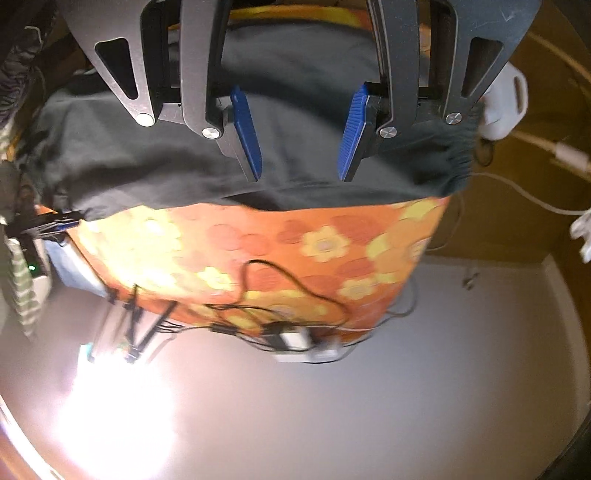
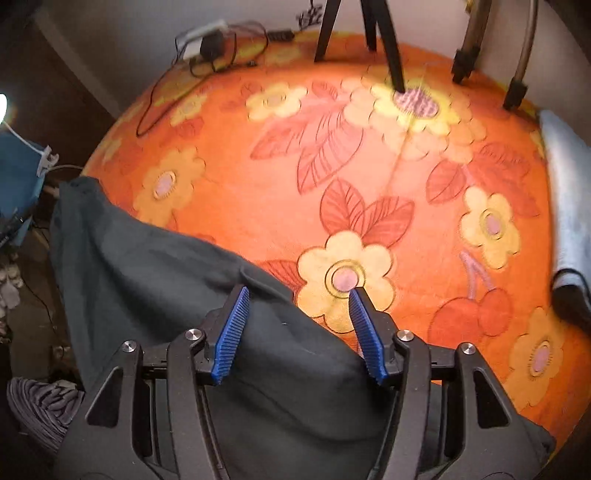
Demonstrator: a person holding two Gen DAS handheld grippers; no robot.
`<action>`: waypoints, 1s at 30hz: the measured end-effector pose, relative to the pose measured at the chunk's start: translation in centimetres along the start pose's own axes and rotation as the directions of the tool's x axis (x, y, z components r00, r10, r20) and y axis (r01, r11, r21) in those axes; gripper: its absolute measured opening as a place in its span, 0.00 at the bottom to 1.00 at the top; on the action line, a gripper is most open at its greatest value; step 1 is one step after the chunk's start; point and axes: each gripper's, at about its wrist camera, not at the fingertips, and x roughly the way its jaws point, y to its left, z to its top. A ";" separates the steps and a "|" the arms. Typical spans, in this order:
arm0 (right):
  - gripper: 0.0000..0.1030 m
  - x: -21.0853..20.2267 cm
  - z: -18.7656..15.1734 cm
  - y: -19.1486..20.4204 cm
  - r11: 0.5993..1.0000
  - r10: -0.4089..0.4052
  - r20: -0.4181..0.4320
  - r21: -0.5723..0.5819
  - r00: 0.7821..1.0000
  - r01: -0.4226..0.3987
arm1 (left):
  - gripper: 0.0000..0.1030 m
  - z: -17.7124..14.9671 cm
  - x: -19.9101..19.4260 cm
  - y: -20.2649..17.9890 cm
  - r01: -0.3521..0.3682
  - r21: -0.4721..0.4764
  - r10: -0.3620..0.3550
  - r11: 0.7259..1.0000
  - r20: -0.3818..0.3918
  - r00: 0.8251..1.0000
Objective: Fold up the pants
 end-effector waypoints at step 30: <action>0.02 -2.9 -14.1 12.2 0.923 0.035 0.067 -0.385 0.997 -0.006 | 0.40 0.4 4.6 -18.8 0.284 0.248 -0.252 0.926 -0.153 0.956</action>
